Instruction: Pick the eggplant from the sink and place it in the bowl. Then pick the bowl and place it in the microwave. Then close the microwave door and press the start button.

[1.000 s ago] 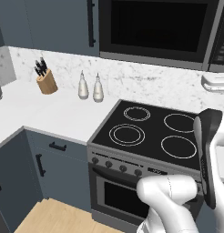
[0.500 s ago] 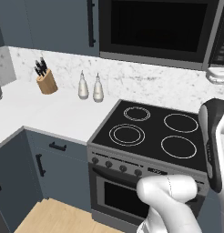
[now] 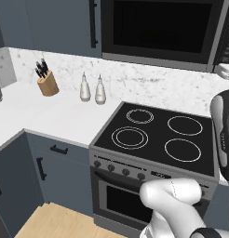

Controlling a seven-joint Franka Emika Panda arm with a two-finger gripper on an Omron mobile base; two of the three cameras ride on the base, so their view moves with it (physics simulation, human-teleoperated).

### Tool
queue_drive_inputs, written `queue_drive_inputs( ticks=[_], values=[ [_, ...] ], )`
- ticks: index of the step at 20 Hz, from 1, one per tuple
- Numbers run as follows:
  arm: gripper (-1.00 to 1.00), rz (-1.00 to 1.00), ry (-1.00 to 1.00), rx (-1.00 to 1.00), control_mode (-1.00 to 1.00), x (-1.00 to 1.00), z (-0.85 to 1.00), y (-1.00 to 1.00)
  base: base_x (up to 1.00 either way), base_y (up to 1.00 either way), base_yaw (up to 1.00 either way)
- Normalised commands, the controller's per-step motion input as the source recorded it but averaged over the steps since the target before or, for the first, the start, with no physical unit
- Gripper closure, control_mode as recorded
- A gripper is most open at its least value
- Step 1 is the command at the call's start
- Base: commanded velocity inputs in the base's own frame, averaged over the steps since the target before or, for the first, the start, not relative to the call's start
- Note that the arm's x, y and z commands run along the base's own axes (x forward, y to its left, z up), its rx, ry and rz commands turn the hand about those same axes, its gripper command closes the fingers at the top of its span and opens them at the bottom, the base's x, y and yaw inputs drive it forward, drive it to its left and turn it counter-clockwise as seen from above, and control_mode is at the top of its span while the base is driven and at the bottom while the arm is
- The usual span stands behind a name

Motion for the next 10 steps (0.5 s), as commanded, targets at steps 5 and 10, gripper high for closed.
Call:
queue_drive_inputs(
  ticks=[5, 10],
  values=[
    [1.00, 0.02, 0.00, 0.00, -1.00, 0.31, 0.00, -0.25, 0.00, 0.00, 0.00],
    [1.00, 0.00, 0.00, 0.00, -1.00, 0.35, 0.00, -0.08, 0.00, 0.00, 0.00]
  ],
)
